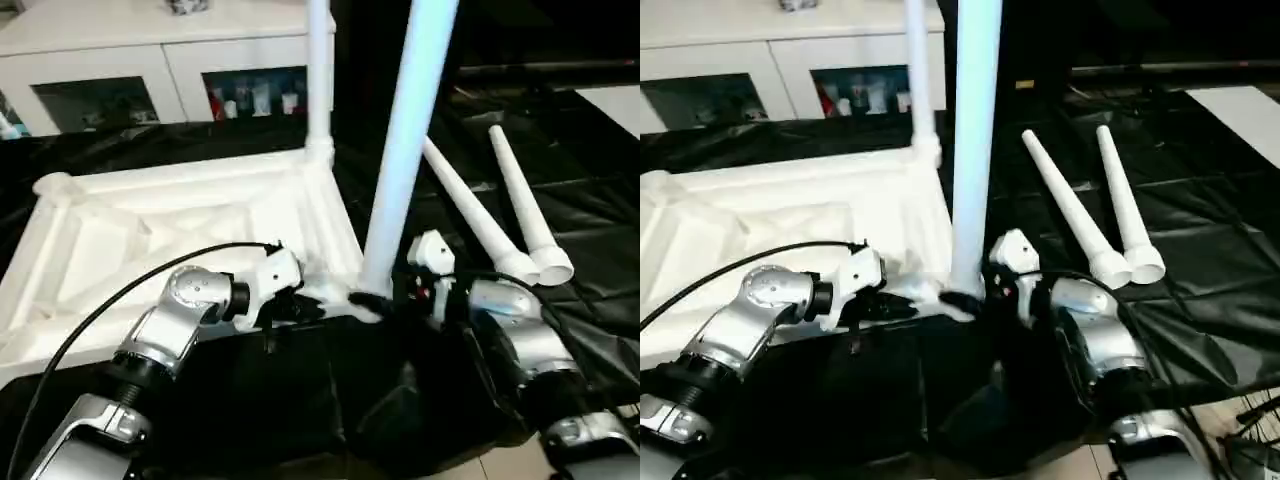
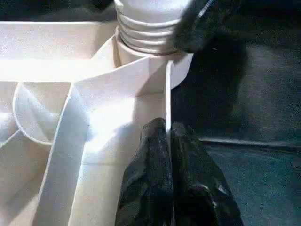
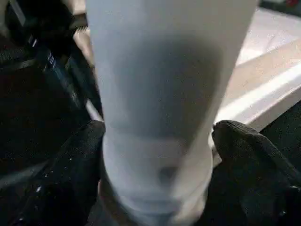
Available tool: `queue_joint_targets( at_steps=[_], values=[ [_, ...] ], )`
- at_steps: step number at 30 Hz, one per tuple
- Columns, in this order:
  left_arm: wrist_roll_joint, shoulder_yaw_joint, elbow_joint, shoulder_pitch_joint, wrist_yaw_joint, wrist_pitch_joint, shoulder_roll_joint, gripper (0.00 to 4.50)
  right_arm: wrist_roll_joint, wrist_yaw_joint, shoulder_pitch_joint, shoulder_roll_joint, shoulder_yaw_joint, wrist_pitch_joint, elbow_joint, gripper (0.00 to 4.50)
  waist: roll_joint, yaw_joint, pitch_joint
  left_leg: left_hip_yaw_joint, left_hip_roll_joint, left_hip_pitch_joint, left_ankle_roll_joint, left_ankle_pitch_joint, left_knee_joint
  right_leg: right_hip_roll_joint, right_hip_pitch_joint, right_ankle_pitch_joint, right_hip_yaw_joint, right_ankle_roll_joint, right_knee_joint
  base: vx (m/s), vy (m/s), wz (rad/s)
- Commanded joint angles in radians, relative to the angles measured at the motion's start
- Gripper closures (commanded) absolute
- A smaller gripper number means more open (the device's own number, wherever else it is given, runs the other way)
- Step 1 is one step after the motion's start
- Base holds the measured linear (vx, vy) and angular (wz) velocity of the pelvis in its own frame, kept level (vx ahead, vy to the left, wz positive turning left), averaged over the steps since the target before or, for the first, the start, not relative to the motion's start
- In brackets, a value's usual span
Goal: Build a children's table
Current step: Rotate leg to tighten
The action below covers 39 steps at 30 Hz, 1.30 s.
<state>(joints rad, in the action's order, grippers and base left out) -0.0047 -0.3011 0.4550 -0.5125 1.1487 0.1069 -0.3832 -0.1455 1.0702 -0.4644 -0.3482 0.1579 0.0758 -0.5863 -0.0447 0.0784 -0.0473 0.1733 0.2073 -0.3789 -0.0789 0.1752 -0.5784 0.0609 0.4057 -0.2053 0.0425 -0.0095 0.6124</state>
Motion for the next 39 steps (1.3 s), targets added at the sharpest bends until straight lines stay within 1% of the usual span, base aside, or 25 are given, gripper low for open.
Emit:
queue_joint_targets(
  at_steps=[1, 2, 3, 5, 6, 7, 8, 9, 10, 12, 15, 21, 24, 27, 29, 31, 32, 34, 35, 36, 37, 38, 39],
  values=[
    [-0.034, 0.0, -0.025, 0.011, 0.025, -0.004, 0.001, 4.5, 0.016, 0.018, 0.003, -0.014, 0.013, 0.001, 0.017, 0.67, 0.014, 0.0, 0.057, 0.003, 0.022, 0.011, 0.088, 0.164, 0.056, 0.064, -0.056, -0.056, -0.034, -0.253, -0.065, 0.0, 0.0, 0.0],
    [-0.033, 0.001, -0.025, 0.011, 0.023, -0.003, 0.0, 4.5, 0.019, 0.019, 0.002, -0.015, 0.014, 0.006, 0.012, 0.67, 0.014, 0.0, 0.058, 0.003, 0.022, 0.012, 0.079, 0.165, 0.055, 0.064, -0.055, -0.071, -0.036, -0.245, -0.065, 0.0, 0.0, 0.0],
    [-0.033, 0.001, -0.03, 0.012, 0.024, 0.001, -0.001, 4.5, 0.018, 0.018, -0.001, -0.014, 0.011, 0.006, 0.005, 0.92, 0.014, 0.0, 0.058, 0.002, 0.022, 0.012, 0.078, 0.162, 0.056, 0.064, -0.055, -0.07, -0.036, -0.244, -0.066, 0.0, 0.0, 0.0],
    [-0.034, 0.001, -0.035, 0.014, 0.025, 0.005, -0.003, 4.5, 0.016, 0.018, -0.005, -0.013, 0.008, 0.004, 0.001, 0.99, 0.015, 0.0, 0.06, 0.002, 0.021, 0.011, 0.08, 0.144, 0.054, 0.064, -0.057, -0.046, -0.036, -0.245, -0.062, 0.0, 0.0, 0.0],
    [-0.034, 0.001, -0.037, 0.015, 0.026, 0.006, -0.005, 4.5, 0.015, 0.019, -0.007, -0.012, 0.006, 0.002, 0.0, 1.07, 0.02, 0.0, 0.061, 0.003, 0.02, 0.01, 0.084, 0.136, 0.053, 0.063, -0.058, -0.033, -0.036, -0.246, -0.061, 0.0, 0.0, 0.0],
    [-0.034, 0.002, -0.039, 0.016, 0.027, 0.008, -0.006, 4.5, 0.014, 0.014, -0.011, -0.01, 0.003, -0.002, -0.003, 1.25, 0.016, 0.002, 0.064, 0.002, 0.021, 0.009, 0.094, 0.115, 0.051, 0.063, -0.058, 0.005, -0.035, -0.253, -0.056, 0.0, 0.0, 0.0],
    [-0.034, 0.002, -0.039, 0.016, 0.027, 0.008, -0.006, 4.5, 0.013, 0.011, -0.013, -0.008, 0.002, -0.004, -0.004, 1.39, 0.016, 0.002, 0.064, 0.002, 0.02, 0.009, 0.097, 0.109, 0.05, 0.061, -0.057, 0.016, -0.034, -0.254, -0.055, 0.0, 0.0, 0.0],
    [-0.033, 0.003, -0.039, 0.016, 0.028, 0.009, -0.007, 4.5, 0.011, 0.011, -0.015, -0.008, 0.001, -0.005, -0.006, 1.39, 0.016, 0.003, 0.064, 0.002, 0.02, 0.009, 0.102, 0.105, 0.049, 0.061, -0.058, 0.028, -0.034, -0.257, -0.053, 0.0, 0.0, 0.0],
    [-0.033, 0.003, -0.039, 0.016, 0.028, 0.01, -0.006, 4.5, 0.009, 0.011, -0.015, -0.007, 0.0, -0.003, -0.006, 1.39, 0.015, 0.004, 0.064, 0.002, 0.02, 0.009, 0.104, 0.106, 0.049, 0.062, -0.057, 0.029, -0.034, -0.258, -0.054, 0.0, 0.0, 0.0],
    [-0.032, 0.003, -0.038, 0.016, 0.029, 0.01, -0.006, 4.5, 0.007, 0.013, -0.015, -0.008, 0.0, -0.002, -0.006, 1.65, 0.016, 0.004, 0.063, 0.002, 0.02, 0.009, 0.103, 0.115, 0.049, 0.063, -0.058, 0.017, -0.033, -0.258, -0.055, 0.0, 0.0, 0.0],
    [-0.031, 0.002, -0.035, 0.015, 0.031, 0.01, -0.007, 4.5, 0.004, 0.021, -0.013, -0.008, 0.001, -0.001, -0.005, 1.76, 0.015, 0.003, 0.063, 0.002, 0.02, 0.009, 0.096, 0.124, 0.049, 0.062, -0.058, -0.001, -0.033, -0.255, -0.056, 0.0, 0.0, 0.0],
    [-0.031, 0.0, -0.035, 0.014, 0.034, 0.014, -0.008, 4.5, 0.005, 0.033, -0.004, -0.006, 0.003, 0.003, -0.001, 1.8, 0.014, 0.004, 0.065, 0.001, 0.02, 0.008, 0.101, 0.111, 0.046, 0.062, -0.058, 0.026, -0.033, -0.261, -0.052, 0.0, 0.0, 0.0],
    [-0.029, -0.001, -0.036, 0.015, 0.035, 0.015, -0.009, 4.5, 0.008, 0.032, -0.001, -0.005, 0.004, 0.006, -0.004, 1.8, 0.015, 0.004, 0.066, 0.002, 0.019, 0.008, 0.104, 0.107, 0.045, 0.062, -0.06, 0.034, -0.032, -0.262, -0.051, 0.0, 0.0, 0.0],
    [-0.021, -0.001, -0.028, 0.014, 0.019, 0.015, -0.006, 4.5, 0.018, -0.002, 0.003, 0.004, 0.0, 0.018, -0.02, 1.8, 0.014, 0.004, 0.067, 0.001, 0.02, 0.008, 0.105, 0.105, 0.044, 0.062, -0.059, 0.036, -0.032, -0.264, -0.05, 0.0, 0.0, 0.0],
    [-0.009, 0.002, -0.012, 0.009, -0.011, 0.014, 0.003, 4.5, 0.025, -0.053, 0.001, 0.022, -0.013, 0.031, -0.045, 1.8, 0.014, 0.002, 0.065, 0.001, 0.019, 0.008, 0.102, 0.115, 0.045, 0.062, -0.058, 0.021, -0.032, -0.264, -0.052, 0.0, 0.0, 0.0],
    [0.005, 0.008, 0.016, -0.003, -0.061, 0.013, 0.027, 4.5, 0.025, -0.122, 0.004, 0.057, -0.032, 0.039, -0.073, 1.8, 0.016, -0.004, 0.062, 0.001, 0.018, 0.007, 0.09, 0.135, 0.048, 0.064, -0.057, -0.014, -0.033, -0.262, -0.056, 0.0, 0.0, 0.0],
    [0.011, 0.011, 0.03, -0.01, -0.085, 0.013, 0.039, 4.5, 0.022, -0.151, 0.007, 0.074, -0.04, 0.04, -0.082, 1.8, 0.014, -0.005, 0.061, 0.001, 0.017, 0.008, 0.085, 0.142, 0.048, 0.065, -0.057, -0.029, -0.033, -0.26, -0.058, 0.0, 0.0, 0.0],
    [0.011, 0.011, 0.03, -0.01, -0.085, 0.013, 0.039, 4.5, 0.022, -0.151, 0.007, 0.074, -0.04, 0.04, -0.082, 1.8, 0.015, -0.01, 0.06, -0.002, 0.017, 0.01, 0.072, 0.155, 0.051, 0.064, -0.057, -0.063, -0.033, -0.253, -0.061, 0.0, 0.0, 0.0],
    [0.018, 0.014, 0.044, -0.017, -0.118, 0.022, 0.054, 4.5, 0.019, -0.178, 0.014, 0.095, -0.046, 0.037, -0.088, 1.8, 0.015, -0.014, 0.06, -0.001, 0.018, 0.009, 0.069, 0.163, 0.051, 0.063, -0.057, -0.069, -0.033, -0.248, -0.061, 0.0, 0.0, 0.0],
    [0.024, 0.017, 0.057, -0.024, -0.143, 0.028, 0.066, 4.5, 0.021, -0.211, 0.017, 0.114, -0.05, 0.035, -0.096, 1.8, 0.015, -0.015, 0.057, -0.001, 0.018, 0.011, 0.07, 0.175, 0.052, 0.065, -0.054, -0.097, -0.034, -0.246, -0.067, 0.0, 0.0, 0.0],
    [0.028, 0.018, 0.065, -0.028, -0.158, 0.031, 0.074, 4.5, 0.022, -0.23, 0.019, 0.125, -0.052, 0.033, -0.101, 1.8, 0.012, -0.018, 0.056, -0.001, 0.017, 0.009, 0.069, 0.185, 0.053, 0.066, -0.053, -0.113, -0.035, -0.243, -0.066, 0.0, 0.0, 0.0],
    [0.038, 0.022, 0.088, -0.04, -0.204, 0.039, 0.095, 4.5, 0.025, -0.285, 0.021, 0.156, -0.058, 0.026, -0.116, 1.8, 0.014, -0.017, 0.054, -0.002, 0.018, 0.013, 0.059, 0.199, 0.057, 0.066, -0.053, -0.154, -0.034, -0.233, -0.073, 0.0, 0.0, 0.0],
    [0.045, 0.025, 0.103, -0.048, -0.236, 0.044, 0.109, 4.5, 0.027, -0.322, 0.022, 0.177, -0.062, 0.021, -0.127, 1.8, 0.014, -0.019, 0.051, -0.001, 0.017, 0.014, 0.047, 0.215, 0.059, 0.066, -0.05, -0.189, -0.035, -0.226, -0.076, 0.0, 0.0, 0.0]
  ],
)
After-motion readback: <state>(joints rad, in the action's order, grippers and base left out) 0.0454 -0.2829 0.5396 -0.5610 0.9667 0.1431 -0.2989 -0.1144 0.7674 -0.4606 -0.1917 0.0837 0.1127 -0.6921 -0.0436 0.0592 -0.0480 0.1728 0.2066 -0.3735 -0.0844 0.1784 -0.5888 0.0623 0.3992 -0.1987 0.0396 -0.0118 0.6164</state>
